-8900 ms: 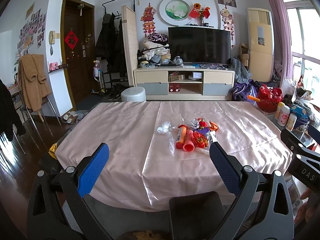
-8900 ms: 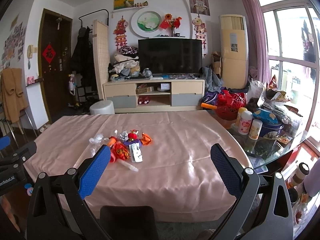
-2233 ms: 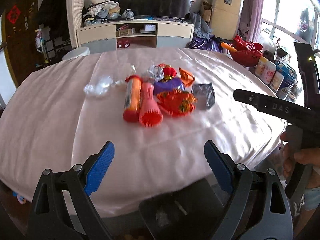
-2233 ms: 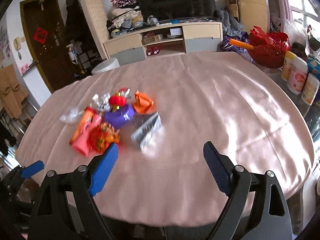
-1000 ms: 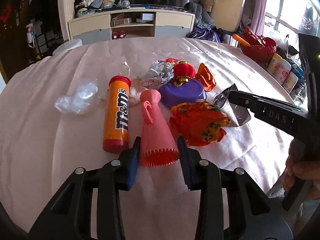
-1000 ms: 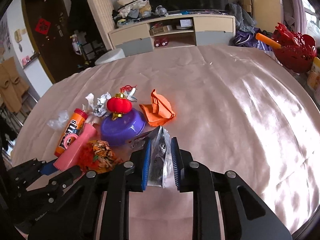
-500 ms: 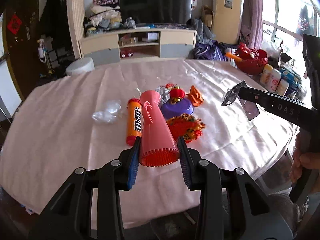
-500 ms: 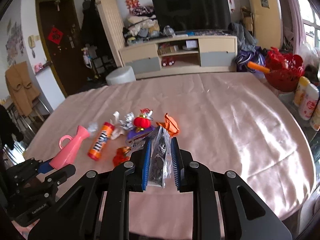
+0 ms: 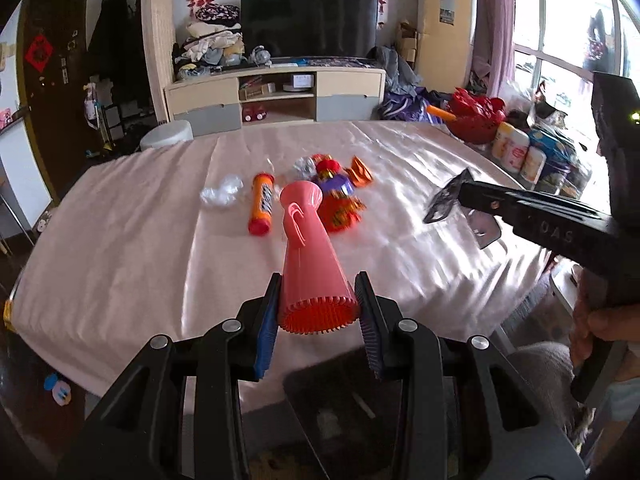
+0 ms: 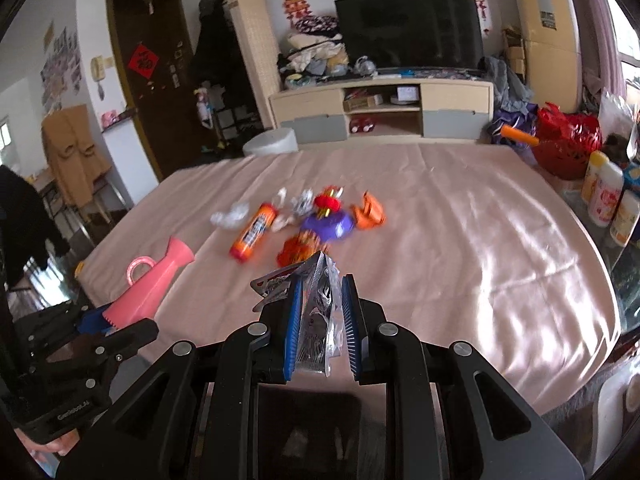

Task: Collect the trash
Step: 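Carry both items to the black bin and open both tools to drop them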

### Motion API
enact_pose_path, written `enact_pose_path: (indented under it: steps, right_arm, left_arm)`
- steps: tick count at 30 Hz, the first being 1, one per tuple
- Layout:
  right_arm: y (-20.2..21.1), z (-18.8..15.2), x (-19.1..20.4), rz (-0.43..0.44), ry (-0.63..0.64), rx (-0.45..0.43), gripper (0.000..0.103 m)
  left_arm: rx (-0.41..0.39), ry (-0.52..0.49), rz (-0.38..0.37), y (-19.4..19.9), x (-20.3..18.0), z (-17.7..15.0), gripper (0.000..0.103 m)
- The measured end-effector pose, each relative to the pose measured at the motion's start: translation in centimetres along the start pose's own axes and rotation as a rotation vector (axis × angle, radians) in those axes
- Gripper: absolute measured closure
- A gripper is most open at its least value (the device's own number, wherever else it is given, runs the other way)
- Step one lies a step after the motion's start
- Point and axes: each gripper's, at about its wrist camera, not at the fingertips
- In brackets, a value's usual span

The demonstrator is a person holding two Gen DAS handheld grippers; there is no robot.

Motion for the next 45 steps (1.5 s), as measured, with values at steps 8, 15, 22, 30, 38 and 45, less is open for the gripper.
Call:
enact_pose_path:
  steps: [8, 15, 22, 30, 38, 45]
  right_arm:
    - [-0.6, -4.7, 0.8, 0.005, 0.007, 0.074, 0.082]
    - [-2.2, -8.5, 1.3, 0.008, 0.005, 0.152, 0.082]
    - [-4.1, -11.8, 0.7, 0.026, -0.036, 0.231, 0.082]
    - [-6.0, -14.4, 0.1, 0.032, -0.050, 0.313, 0.081]
    - [-7.3, -14.9, 0.2, 0.028, -0.060, 0.347, 0.079]
    - [-7.2, -15.0, -1.3, -0.003, -0.102, 0.335, 0.036]
  left_arm:
    - [0.057, 0.004, -0.051, 0.5, -1.4, -4.6, 0.068]
    - [0.145, 0.038, -0.082, -1.4, -1.2, -9.2, 0.068]
    - [0.260, 0.083, -0.126, -4.4, -1.0, -12.9, 0.068]
    - [0.344, 0.081, -0.121, -6.9, -1.2, -15.2, 0.068]
    - [0.391, 0.068, -0.100, -8.6, -1.4, -16.2, 0.063]
    - [0.387, 0.065, -0.067, -8.2, -0.8, -16.3, 0.042]
Point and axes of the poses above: each gripper's, at about its wrist camera, not at the fingertips, and y roughly against the way its jaws point, x to its left, z to its top, and after that the axes turned 2 degrees about y, right-handed
